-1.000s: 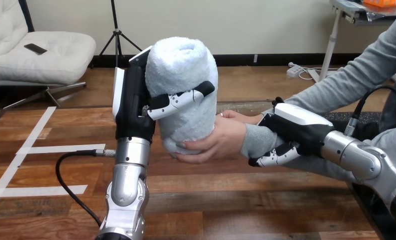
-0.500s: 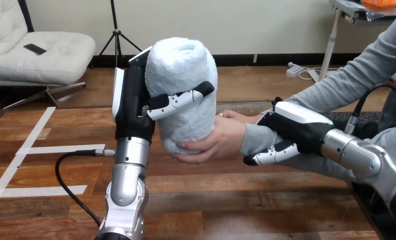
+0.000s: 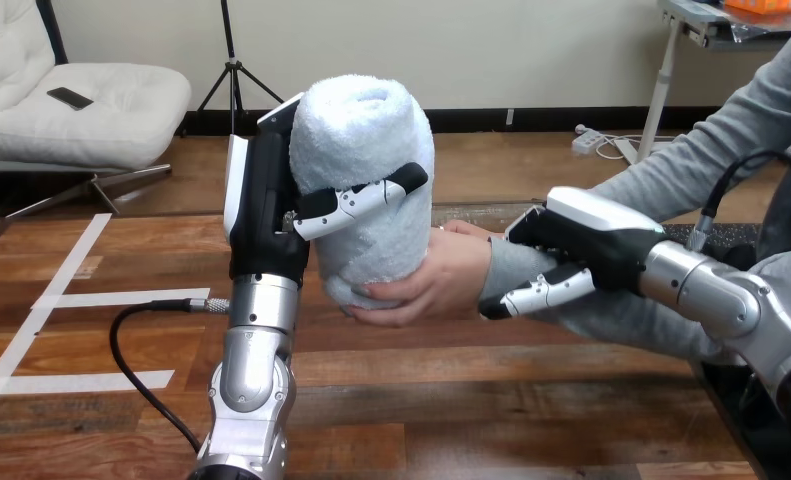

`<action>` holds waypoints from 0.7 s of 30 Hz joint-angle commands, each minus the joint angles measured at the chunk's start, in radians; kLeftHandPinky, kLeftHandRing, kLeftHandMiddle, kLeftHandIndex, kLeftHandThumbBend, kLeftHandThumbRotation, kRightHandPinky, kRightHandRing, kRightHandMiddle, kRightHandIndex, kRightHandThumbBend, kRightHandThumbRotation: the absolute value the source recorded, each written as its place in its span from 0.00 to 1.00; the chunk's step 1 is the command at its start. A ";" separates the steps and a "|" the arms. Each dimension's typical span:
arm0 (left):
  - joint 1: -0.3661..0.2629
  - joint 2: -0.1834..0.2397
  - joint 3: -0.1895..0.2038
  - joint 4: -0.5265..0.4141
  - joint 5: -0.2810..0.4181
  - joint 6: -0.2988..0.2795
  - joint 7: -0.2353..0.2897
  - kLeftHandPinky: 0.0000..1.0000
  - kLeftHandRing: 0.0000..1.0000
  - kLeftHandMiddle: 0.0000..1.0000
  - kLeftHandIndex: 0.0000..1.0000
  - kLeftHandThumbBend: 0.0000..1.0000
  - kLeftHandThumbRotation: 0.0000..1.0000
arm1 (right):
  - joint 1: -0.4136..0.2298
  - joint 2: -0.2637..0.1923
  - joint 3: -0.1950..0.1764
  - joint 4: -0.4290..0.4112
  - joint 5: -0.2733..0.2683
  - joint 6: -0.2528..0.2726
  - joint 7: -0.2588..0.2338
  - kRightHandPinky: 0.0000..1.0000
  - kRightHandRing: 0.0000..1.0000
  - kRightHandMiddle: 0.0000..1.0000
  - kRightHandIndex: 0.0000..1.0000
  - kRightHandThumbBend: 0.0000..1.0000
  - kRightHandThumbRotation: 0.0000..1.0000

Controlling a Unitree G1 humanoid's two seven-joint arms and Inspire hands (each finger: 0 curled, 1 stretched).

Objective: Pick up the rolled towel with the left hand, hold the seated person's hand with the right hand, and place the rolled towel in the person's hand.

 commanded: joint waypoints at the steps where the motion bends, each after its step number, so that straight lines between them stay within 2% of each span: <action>1: -0.046 0.002 -0.013 -0.030 0.002 -0.006 -0.012 0.33 0.37 0.40 0.41 0.64 0.00 | -0.086 -0.002 -0.031 -0.051 0.030 -0.007 -0.003 0.37 0.38 0.42 0.44 0.95 0.60; 11: -0.050 0.010 -0.013 -0.028 0.012 -0.009 -0.004 0.33 0.37 0.40 0.41 0.65 0.00 | -0.087 -0.002 -0.031 -0.048 0.027 -0.004 -0.005 0.37 0.39 0.42 0.44 0.96 0.60; 21: -0.052 0.008 -0.008 -0.030 -0.009 -0.003 -0.018 0.33 0.36 0.40 0.41 0.65 0.00 | -0.088 -0.002 -0.032 -0.045 0.029 -0.003 -0.005 0.38 0.39 0.42 0.44 0.96 0.59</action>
